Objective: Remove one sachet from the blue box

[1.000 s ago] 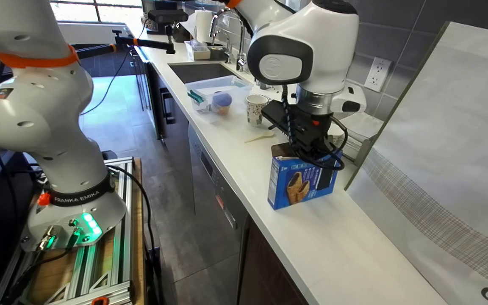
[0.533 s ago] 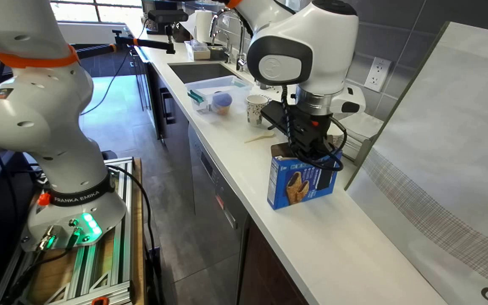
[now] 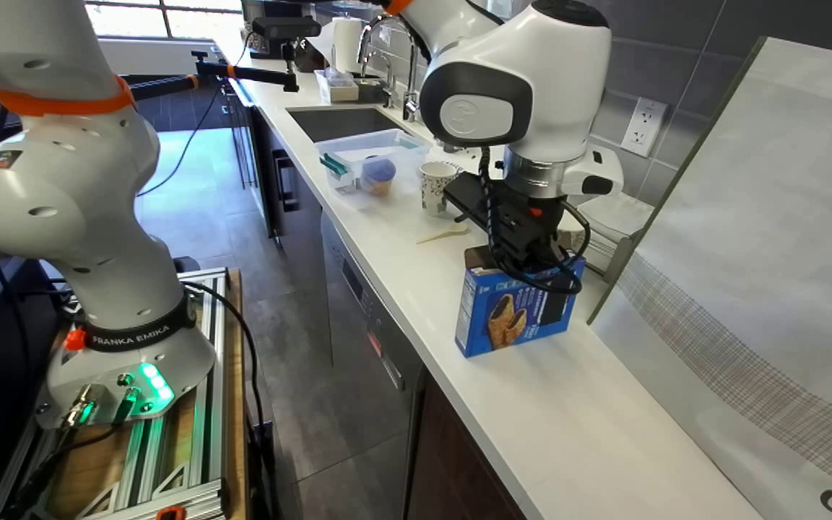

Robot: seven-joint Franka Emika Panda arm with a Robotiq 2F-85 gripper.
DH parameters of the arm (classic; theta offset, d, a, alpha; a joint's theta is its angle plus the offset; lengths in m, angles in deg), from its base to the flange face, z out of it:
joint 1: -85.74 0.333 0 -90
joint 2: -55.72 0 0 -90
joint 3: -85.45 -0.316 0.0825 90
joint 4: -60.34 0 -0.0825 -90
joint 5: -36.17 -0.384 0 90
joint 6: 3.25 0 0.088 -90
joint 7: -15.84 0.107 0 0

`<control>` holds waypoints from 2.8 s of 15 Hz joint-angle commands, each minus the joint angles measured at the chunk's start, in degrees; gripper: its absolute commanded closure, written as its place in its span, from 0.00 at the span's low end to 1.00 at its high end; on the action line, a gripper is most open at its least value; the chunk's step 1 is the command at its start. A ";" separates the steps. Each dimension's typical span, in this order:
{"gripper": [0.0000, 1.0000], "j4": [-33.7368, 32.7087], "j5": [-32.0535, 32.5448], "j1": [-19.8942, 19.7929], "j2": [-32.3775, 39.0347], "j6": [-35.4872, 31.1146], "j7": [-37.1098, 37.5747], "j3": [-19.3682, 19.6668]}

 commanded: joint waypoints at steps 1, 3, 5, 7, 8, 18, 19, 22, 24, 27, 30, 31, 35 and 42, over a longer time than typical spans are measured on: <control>1.00 -0.34 1.43 -0.69 -1.53 1.33 2.42 0.37; 1.00 -0.88 1.87 -0.86 -2.16 1.57 3.31 0.62; 1.00 -1.28 2.06 -0.95 -2.67 1.62 3.90 0.79; 1.00 -1.77 2.24 -0.98 -3.09 1.88 4.30 0.93; 1.00 -2.02 2.39 -0.98 -3.21 1.74 4.59 0.98; 1.00 -6.28 3.59 -0.73 -3.74 2.01 7.20 1.07; 1.00 -6.64 3.64 -0.70 -3.86 2.07 7.49 1.05; 1.00 -7.97 3.74 -0.57 -4.03 2.18 8.07 0.99; 1.00 -8.71 4.08 -0.39 -4.28 2.00 8.50 0.85; 1.00 -10.28 4.61 -0.10 -4.40 1.93 8.69 0.64; 1.00 -11.67 4.94 0.26 -4.61 1.78 8.62 0.41; 1.00 -12.13 4.76 0.42 -4.65 1.71 8.29 0.39; 1.00 -13.66 3.41 1.08 -4.95 1.93 6.32 0.49; 1.00 -15.51 -11.31 3.01 -6.56 4.26 -11.42 2.07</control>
